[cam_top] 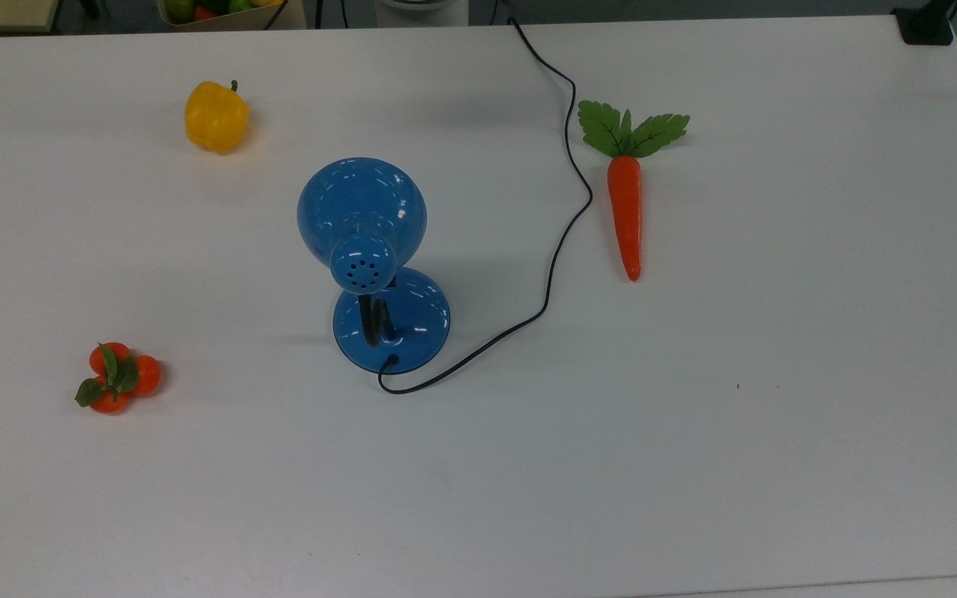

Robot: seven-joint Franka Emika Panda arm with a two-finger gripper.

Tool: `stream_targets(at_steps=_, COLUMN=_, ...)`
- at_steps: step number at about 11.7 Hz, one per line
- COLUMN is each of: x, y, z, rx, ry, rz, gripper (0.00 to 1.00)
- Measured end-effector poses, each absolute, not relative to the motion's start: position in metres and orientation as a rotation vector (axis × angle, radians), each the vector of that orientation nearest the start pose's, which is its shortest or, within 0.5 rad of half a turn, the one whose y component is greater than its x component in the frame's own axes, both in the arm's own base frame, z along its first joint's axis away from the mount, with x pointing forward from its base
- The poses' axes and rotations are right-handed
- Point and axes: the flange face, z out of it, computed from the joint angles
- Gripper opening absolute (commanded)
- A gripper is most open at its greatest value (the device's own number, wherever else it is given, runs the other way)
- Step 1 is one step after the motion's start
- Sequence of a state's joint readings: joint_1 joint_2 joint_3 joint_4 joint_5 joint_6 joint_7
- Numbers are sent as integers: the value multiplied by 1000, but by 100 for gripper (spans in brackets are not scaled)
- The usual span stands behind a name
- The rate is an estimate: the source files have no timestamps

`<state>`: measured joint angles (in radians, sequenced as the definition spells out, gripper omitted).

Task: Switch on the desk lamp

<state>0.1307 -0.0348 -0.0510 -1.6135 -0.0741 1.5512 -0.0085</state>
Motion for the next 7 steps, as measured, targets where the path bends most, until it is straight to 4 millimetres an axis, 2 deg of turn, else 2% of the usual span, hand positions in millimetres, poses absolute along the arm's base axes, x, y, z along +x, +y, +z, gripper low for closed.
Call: stream_targets(at_steps=7, x=541, y=28, z=621, rx=-3212, ry=-122, rz=43, gripper=100)
